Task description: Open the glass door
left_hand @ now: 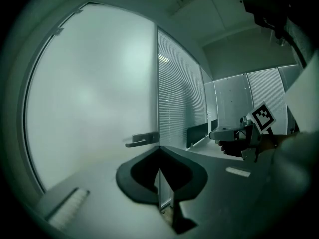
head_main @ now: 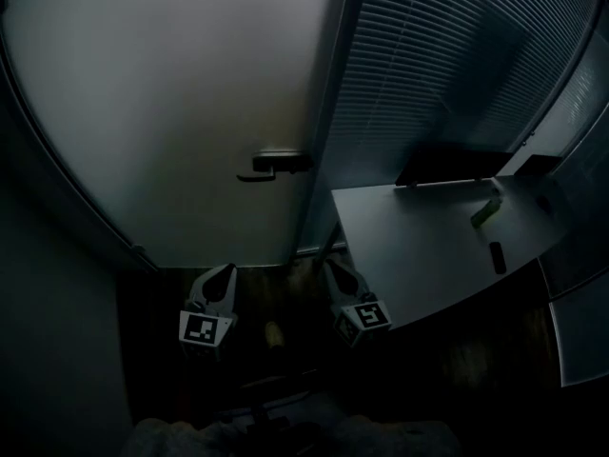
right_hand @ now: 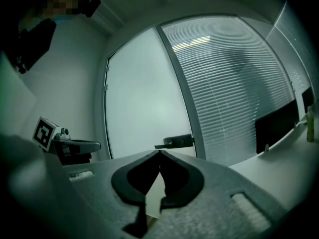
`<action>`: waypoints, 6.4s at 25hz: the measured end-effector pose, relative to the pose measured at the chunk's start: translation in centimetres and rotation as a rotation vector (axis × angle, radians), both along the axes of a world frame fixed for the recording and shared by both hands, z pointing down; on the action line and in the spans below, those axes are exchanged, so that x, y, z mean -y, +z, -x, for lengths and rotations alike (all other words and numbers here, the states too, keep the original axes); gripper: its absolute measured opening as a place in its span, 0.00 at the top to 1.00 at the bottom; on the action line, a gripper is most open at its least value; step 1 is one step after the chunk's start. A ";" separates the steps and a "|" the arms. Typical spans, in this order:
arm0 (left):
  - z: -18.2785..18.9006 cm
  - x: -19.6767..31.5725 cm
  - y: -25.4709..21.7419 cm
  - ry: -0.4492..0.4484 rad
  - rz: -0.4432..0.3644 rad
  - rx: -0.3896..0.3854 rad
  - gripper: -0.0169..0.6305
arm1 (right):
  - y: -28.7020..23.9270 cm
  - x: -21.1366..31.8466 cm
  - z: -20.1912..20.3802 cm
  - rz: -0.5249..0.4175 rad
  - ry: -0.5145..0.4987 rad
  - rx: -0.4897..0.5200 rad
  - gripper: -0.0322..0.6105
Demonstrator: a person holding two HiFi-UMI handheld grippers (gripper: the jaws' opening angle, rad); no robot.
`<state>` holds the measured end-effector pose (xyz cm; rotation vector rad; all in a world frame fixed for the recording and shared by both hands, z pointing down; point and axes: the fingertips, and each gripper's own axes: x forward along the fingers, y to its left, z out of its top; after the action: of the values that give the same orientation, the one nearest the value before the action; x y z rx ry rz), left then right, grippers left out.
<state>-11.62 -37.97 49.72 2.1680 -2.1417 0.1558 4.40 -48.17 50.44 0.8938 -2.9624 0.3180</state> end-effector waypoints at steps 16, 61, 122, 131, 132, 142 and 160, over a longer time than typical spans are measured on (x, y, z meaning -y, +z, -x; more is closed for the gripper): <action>4.5 10.7 1.1 0.011 0.054 0.143 0.97 | 1.0 9.6 4.1 0.019 0.028 -0.010 0.95; 9.9 26.2 9.0 0.159 0.245 0.942 0.73 | 5.5 15.7 2.6 0.136 0.095 -0.010 0.95; 10.2 28.2 11.2 0.169 0.445 1.233 0.81 | 7.6 17.8 1.8 0.196 0.096 0.014 0.95; 9.9 27.1 11.8 0.204 0.445 1.215 0.81 | 7.3 16.5 1.4 0.187 0.130 0.017 0.95; 9.8 27.0 11.8 0.208 0.440 1.214 0.81 | 7.3 16.4 1.4 0.185 0.132 0.015 0.95; 8.7 26.0 12.9 0.240 0.414 1.206 0.81 | 8.4 15.3 0.1 0.183 0.196 0.015 0.95; 7.0 21.9 11.8 0.291 0.383 1.220 0.81 | 5.4 10.7 -1.2 0.130 0.248 0.032 0.95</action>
<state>-18.62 -59.87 61.56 2.3232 -1.7827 2.1480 5.59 -58.87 55.85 1.2495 -2.8194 0.5301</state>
